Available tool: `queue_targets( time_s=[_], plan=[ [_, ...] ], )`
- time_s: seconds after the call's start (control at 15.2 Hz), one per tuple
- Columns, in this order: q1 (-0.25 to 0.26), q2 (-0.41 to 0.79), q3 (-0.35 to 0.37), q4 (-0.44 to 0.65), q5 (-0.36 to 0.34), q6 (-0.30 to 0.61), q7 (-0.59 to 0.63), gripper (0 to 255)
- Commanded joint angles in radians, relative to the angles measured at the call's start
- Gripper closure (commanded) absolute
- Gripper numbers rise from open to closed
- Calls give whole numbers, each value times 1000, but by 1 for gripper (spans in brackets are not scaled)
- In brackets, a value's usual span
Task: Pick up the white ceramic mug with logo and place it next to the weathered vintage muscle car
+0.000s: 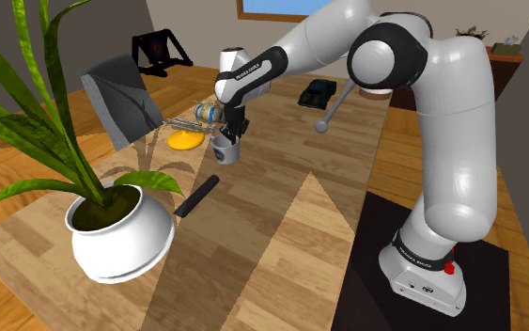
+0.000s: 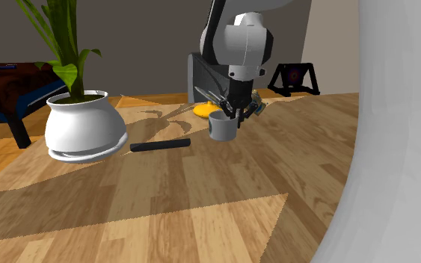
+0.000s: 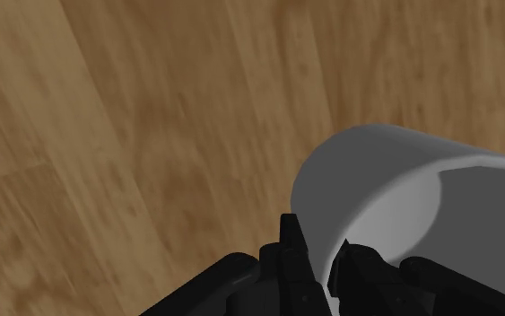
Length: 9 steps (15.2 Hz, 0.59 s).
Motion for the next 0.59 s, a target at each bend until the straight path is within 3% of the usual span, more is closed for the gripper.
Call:
queue_targets(
  time_s=[0.0, 0.53],
  plan=[
    [0, 0, 0, 0, 0, 0, 0, 255],
    [1, -44, -2, 44, -5, -88, 6, 255]
  ],
)
